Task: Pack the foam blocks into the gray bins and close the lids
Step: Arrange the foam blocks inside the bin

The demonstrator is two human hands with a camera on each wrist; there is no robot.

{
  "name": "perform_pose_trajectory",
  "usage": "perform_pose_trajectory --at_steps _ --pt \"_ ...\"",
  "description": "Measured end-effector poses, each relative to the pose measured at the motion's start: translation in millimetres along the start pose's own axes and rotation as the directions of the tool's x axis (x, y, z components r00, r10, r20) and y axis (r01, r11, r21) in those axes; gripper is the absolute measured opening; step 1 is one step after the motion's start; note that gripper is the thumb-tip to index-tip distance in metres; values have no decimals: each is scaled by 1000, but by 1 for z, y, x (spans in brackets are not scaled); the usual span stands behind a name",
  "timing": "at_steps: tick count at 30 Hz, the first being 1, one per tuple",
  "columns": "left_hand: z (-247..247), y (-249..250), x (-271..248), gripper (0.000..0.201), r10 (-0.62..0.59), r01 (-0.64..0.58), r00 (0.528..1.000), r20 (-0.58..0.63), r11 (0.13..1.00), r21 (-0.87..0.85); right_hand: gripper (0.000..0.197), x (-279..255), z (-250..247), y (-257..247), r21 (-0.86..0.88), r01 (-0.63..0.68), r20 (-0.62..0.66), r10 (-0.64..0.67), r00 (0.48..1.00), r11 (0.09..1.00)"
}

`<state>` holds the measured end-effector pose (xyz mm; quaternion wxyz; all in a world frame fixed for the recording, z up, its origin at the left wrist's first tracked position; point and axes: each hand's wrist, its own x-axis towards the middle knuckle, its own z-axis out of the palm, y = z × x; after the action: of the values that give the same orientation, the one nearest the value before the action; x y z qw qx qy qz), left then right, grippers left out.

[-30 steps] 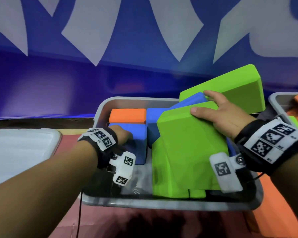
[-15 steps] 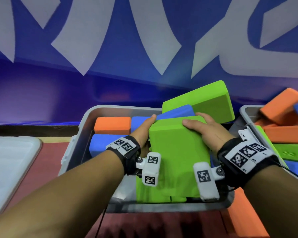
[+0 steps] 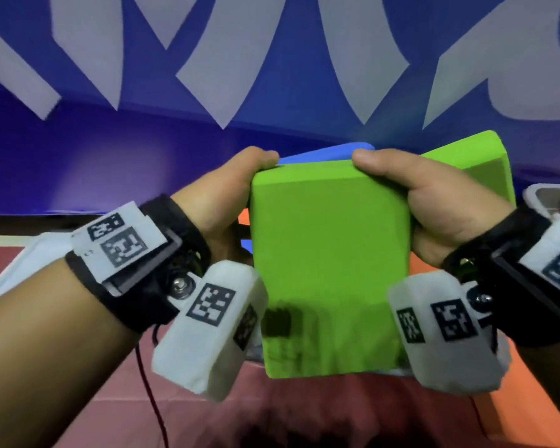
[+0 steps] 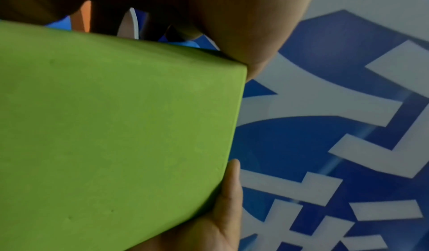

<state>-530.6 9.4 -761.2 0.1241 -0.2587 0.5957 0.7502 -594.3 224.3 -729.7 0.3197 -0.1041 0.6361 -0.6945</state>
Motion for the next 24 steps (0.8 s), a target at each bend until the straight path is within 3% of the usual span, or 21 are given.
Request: perform_pose_trajectory --at_steps 4,7,11,15,17,20,24 --pt "-18 -11 -2 47 -64 64 998 -17 998 -13 22 10 17 18 3 -44 87 43 995 999" --pt "-26 -12 -2 53 -88 89 994 -69 996 2 24 20 27 37 -10 -83 39 83 996 997" --pt "-26 -12 2 37 -36 41 985 -168 999 29 32 32 36 50 74 -122 -48 126 991 990" --pt "-21 -4 8 29 100 -90 948 -301 995 49 48 48 38 53 152 0 -187 29 982 988" --pt "-24 -4 11 40 103 -89 943 -317 994 57 57 54 40 58 150 10 -206 21 978 989" --pt "-29 -9 12 51 79 -54 944 -319 995 86 28 57 43 66 144 -31 -155 54 986 989" --pt "-33 -9 14 36 78 -57 947 -312 996 74 29 58 37 62 36 2 -133 3 991 999"
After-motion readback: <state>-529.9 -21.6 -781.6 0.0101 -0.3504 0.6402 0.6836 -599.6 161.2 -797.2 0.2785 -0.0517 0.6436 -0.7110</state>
